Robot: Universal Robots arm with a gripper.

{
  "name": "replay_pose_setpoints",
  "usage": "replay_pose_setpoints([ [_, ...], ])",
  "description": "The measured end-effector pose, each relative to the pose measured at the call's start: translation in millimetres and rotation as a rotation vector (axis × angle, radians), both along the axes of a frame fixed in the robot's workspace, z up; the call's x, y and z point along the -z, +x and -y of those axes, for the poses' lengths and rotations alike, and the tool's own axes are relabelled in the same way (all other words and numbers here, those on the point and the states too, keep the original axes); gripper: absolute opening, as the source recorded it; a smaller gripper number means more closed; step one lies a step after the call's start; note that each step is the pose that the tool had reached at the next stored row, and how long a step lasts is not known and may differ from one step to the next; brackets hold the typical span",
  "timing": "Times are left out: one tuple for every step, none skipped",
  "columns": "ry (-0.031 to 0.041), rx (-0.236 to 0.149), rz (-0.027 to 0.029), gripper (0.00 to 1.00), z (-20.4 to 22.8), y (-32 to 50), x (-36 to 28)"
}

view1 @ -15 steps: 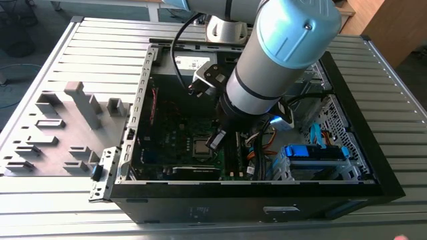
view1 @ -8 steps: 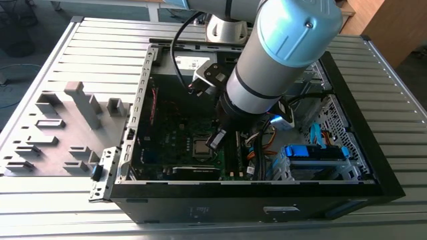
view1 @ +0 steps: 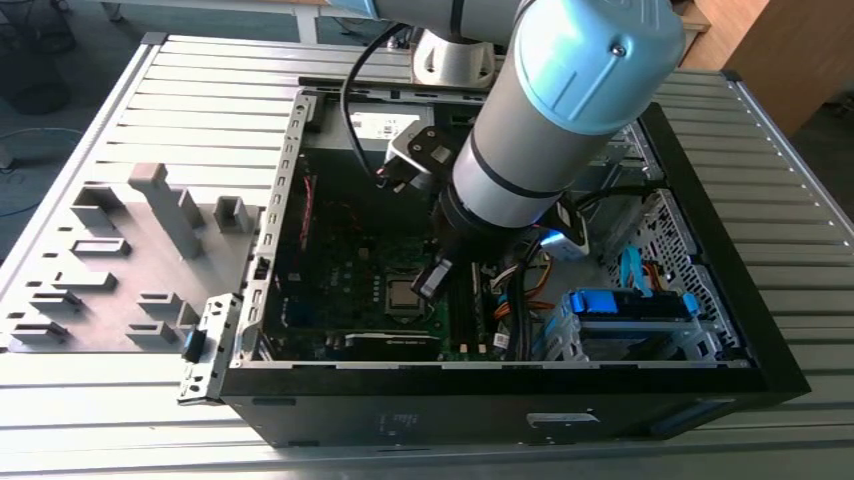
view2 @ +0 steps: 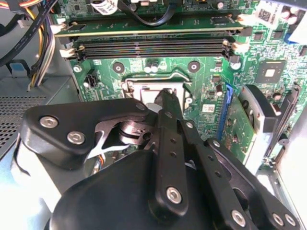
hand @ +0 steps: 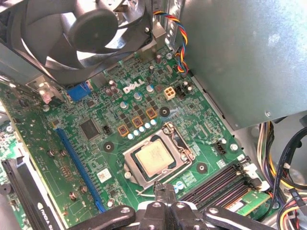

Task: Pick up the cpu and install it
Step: 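Install the first cpu locking lever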

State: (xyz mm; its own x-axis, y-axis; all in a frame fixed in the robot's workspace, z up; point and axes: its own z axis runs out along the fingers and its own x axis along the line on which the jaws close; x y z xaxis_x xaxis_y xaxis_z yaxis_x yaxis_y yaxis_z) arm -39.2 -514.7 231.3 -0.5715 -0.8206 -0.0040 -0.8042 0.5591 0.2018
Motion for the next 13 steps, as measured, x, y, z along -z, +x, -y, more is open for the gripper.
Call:
replay_pose_setpoints([
  [0.0,0.0,0.0002,0.11,0.0,-0.3,0.0],
  [-0.0001,0.0,0.0005,0.11,0.0,-0.6,0.1],
  [-0.0001,0.0,0.0007,0.11,0.0,-0.9,0.1],
  [-0.0001,0.0,0.001,0.11,0.0,-1.3,0.1],
  [0.0,0.0,0.0012,0.11,-0.1,-1.8,0.2],
  [0.0001,0.0,0.0014,0.11,-0.2,-2.5,0.2],
  [0.0002,0.0,0.0018,0.11,-0.4,-3.7,0.3],
  [0.0001,0.0,0.0021,0.11,-0.5,-5.0,0.3],
  [0.0001,0.0,0.0024,0.11,-0.5,-6.3,0.2],
  [0.0001,0.0,0.0027,0.11,-0.5,-7.3,0.2],
  [0.0,0.0,0.0029,0.11,-0.6,-8.0,0.2],
  [0.0,0.0,0.003,0.11,-0.6,-8.4,0.1],
  [-0.0001,0.0,0.0031,0.11,-0.5,-8.5,0.1],
])
